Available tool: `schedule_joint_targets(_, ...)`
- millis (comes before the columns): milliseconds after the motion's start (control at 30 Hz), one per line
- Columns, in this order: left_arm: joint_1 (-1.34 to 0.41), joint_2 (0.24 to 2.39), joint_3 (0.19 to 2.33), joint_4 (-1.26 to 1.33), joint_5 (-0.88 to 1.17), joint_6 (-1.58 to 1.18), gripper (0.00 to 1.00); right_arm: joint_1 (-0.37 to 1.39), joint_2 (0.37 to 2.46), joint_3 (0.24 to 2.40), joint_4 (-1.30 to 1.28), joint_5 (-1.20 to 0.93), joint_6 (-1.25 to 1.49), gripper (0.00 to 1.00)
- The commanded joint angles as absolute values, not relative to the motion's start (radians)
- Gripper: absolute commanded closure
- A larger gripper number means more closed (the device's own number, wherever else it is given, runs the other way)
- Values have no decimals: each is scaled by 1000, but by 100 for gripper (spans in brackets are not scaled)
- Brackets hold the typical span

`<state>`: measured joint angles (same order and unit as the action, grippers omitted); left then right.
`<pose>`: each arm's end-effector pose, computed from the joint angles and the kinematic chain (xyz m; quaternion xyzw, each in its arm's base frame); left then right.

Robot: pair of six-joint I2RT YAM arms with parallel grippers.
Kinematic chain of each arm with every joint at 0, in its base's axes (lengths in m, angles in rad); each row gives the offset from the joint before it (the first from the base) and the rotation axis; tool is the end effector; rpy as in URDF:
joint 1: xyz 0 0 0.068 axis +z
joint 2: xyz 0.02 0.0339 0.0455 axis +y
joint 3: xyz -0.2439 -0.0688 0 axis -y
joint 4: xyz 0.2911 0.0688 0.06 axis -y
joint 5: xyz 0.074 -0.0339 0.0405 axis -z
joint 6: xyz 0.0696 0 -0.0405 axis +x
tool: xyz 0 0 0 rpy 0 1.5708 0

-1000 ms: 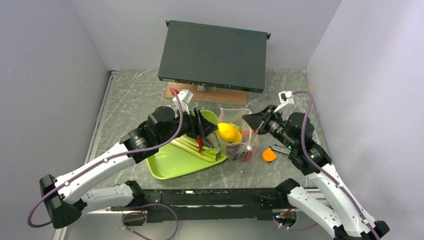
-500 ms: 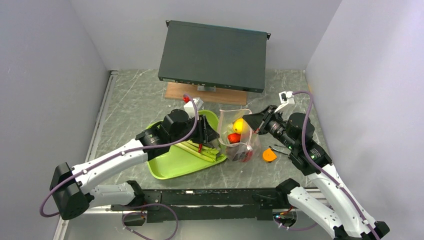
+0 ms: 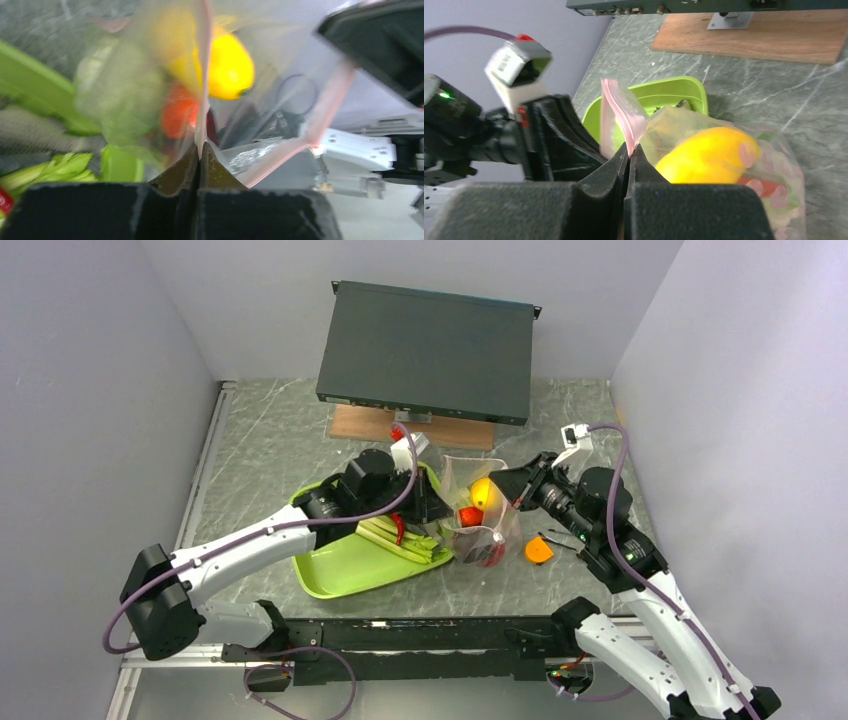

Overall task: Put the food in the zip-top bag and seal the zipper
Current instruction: Adjust the zipper food storage bag at the center of the board.

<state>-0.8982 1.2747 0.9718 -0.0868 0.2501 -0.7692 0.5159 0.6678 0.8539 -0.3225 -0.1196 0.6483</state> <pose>0.2204 -0.3044 0.2635 0.1224 0.8180 -0.4787 0.2946 0.2092 0.1282 0.3579 0.0106 0.7533 0.3983 0.5233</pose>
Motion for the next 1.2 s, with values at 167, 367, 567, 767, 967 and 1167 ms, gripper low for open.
schedule_joint_targets(167,-900,1279,1222,-11,384,-769,100,520,589,1028,-446,-30,422,100)
schedule_joint_targets(367,-909,1433,1340,5,460,-855,100,520,638,1103,-466,-356,354,96)
schedule_joint_targets(567,-935,1503,1309,140,495,-941,100,520,780,1158,-604,-476,358,83)
schedule_joint_targets(767,-936,1498,1292,113,479,-913,100,519,791,1174,-777,-265,333,57)
schedule_joint_targets(967,-936,1490,1261,126,474,-917,100,519,792,1178,-858,-241,322,38)
schedule_joint_targets(1167,-937,1486,1285,83,462,-898,100,520,836,1244,-1003,-245,279,25)
